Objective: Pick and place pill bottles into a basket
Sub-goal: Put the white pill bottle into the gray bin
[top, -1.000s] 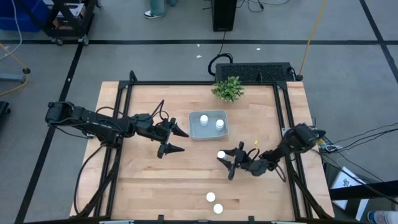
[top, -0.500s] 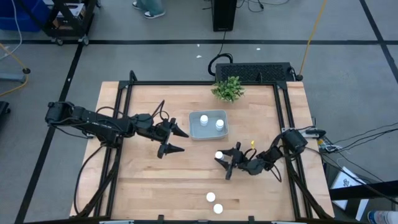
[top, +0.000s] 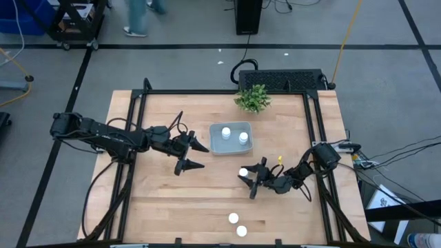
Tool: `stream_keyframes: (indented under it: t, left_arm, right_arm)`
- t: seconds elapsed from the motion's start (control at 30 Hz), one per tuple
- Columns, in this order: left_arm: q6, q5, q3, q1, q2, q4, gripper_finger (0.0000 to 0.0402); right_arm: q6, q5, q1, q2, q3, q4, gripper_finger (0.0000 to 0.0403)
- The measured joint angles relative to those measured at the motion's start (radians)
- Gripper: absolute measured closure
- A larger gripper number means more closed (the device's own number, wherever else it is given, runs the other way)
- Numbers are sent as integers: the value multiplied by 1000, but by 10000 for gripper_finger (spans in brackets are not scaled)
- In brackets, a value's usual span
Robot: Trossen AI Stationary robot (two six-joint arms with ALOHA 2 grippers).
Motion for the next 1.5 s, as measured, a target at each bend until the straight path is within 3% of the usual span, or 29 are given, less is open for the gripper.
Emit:
stream_keyframes:
  t: [0.27, 0.43, 0.6, 0.73, 0.8, 0.9, 1.0, 1.1, 1.23, 1.37, 1.5]
  left_arm:
    - [1, 0, 0, 0, 0, -4, 55]
    - [1, 0, 0, 0, 0, -4, 55]
    - [1, 0, 0, 0, 0, -5, 55]
    - [1, 0, 0, 0, 0, -7, 55]
    - [1, 0, 0, 0, 0, -8, 55]
    - [0, 0, 0, 0, 0, -13, 55]
    - [0, 0, 0, 0, 0, -13, 55]
    - [0, 0, 0, 0, 0, -13, 55]
    - [-5, -1, 0, 0, 0, -12, 55]
    - [-7, -1, 0, 0, 0, -12, 55]
    - [-7, -1, 0, 0, 0, -12, 55]
  right_arm:
    - [30, 0, 1, -1, 0, -16, 195]
    - [-53, 2, 6, -6, 0, 16, 185]
    - [-154, -25, 10, -109, 1, 13, 179]
    - [-326, -27, 33, -269, 5, -52, 183]
    - [-336, -29, 37, -383, 8, -204, 186]
    - [-184, -94, 11, -588, 46, -626, 186]
    - [58, -219, -47, -751, 160, -1159, 180]
    - [182, -371, -104, -824, 299, -1547, 168]
    - [275, -594, -173, -826, 448, -1806, 148]
    - [318, -686, -214, -778, 512, -1965, 121]
    - [337, -736, -230, -739, 513, -2002, 100]
